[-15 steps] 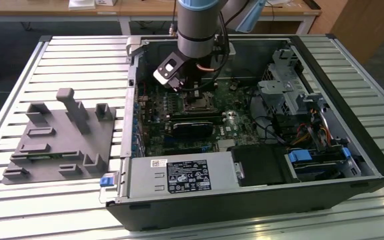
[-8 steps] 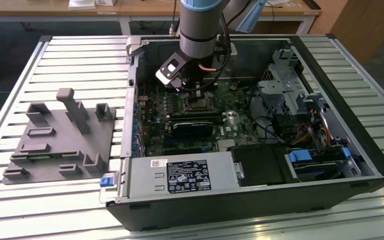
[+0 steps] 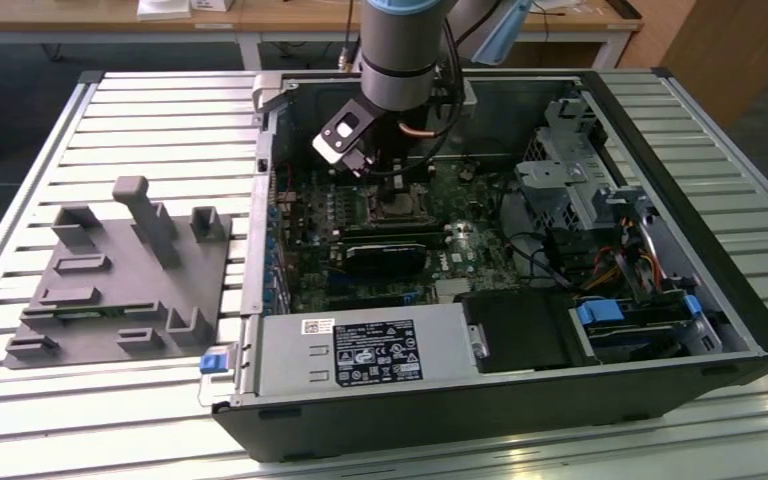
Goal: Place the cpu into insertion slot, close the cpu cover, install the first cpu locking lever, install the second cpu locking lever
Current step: 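Close the cpu cover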
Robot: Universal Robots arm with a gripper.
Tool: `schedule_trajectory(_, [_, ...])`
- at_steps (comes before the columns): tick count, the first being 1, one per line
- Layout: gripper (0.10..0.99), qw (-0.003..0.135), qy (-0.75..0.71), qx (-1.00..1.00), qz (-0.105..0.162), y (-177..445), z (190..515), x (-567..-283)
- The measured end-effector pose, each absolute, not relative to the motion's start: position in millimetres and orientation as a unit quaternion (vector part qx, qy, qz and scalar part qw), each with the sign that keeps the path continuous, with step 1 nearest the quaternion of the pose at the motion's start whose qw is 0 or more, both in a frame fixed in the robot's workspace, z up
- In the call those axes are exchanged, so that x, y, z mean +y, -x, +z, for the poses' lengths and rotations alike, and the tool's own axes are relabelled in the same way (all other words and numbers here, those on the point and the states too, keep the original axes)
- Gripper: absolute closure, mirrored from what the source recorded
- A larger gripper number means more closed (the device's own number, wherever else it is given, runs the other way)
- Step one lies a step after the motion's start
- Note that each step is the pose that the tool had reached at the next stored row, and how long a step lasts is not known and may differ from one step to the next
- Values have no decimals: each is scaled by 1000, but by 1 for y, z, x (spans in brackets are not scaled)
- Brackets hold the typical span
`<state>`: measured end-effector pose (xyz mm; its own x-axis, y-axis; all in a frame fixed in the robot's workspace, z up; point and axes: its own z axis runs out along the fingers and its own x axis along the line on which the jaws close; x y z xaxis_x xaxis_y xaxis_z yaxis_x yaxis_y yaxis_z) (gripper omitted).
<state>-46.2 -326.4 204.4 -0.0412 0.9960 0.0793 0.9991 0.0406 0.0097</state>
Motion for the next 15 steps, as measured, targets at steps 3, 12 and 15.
schedule_trajectory(3, [965,25,692,-721,-31,46,204,-326])
schedule_trajectory(12, [965,25,692,-721,-31,37,205,-326])
schedule_trajectory(15, [965,25,692,-721,-31,36,205,-326])
